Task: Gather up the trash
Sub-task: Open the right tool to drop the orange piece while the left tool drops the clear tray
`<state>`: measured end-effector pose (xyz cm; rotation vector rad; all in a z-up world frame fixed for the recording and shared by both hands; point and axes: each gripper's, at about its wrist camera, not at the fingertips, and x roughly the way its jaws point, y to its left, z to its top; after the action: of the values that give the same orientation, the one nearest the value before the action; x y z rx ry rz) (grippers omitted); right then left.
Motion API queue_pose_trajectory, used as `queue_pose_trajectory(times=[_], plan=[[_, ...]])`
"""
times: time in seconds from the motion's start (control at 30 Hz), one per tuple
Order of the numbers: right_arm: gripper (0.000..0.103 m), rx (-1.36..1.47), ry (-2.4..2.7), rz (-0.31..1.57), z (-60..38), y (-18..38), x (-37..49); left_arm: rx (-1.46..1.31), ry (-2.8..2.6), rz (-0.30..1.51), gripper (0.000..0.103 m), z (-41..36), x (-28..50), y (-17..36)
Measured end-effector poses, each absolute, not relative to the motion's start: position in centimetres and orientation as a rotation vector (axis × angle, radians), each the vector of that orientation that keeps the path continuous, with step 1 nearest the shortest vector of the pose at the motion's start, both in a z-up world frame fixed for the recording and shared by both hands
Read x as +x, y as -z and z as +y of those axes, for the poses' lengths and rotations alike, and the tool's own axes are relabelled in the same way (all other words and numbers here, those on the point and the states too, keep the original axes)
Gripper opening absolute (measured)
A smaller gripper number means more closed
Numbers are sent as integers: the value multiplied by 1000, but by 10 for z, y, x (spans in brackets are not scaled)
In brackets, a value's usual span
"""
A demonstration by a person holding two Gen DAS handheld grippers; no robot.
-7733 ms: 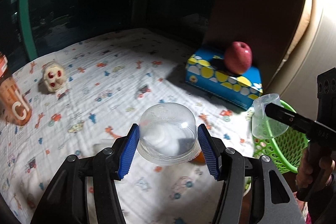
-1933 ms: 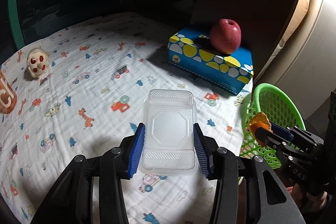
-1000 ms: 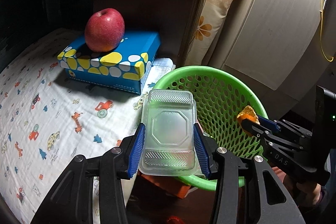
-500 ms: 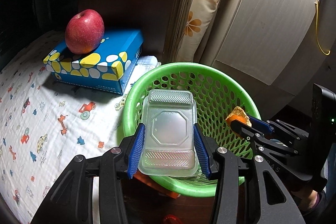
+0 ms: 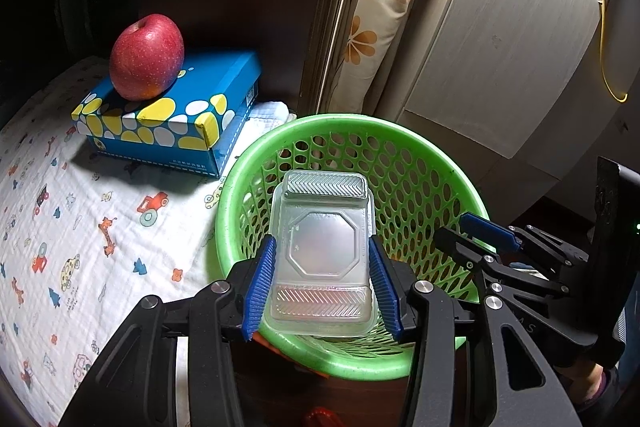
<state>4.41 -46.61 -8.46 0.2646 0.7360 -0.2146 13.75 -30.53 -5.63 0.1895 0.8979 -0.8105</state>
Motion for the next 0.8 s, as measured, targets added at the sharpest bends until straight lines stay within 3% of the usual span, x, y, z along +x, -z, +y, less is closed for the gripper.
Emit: queue_pose_trajectory(times=[0.5, 0.8], plan=[[58, 264, 230, 713, -472, 78, 33, 186, 821, 923, 45, -319, 137, 63], [62, 264, 240, 702, -472, 75, 25, 180, 823, 944, 45, -323, 139, 69]])
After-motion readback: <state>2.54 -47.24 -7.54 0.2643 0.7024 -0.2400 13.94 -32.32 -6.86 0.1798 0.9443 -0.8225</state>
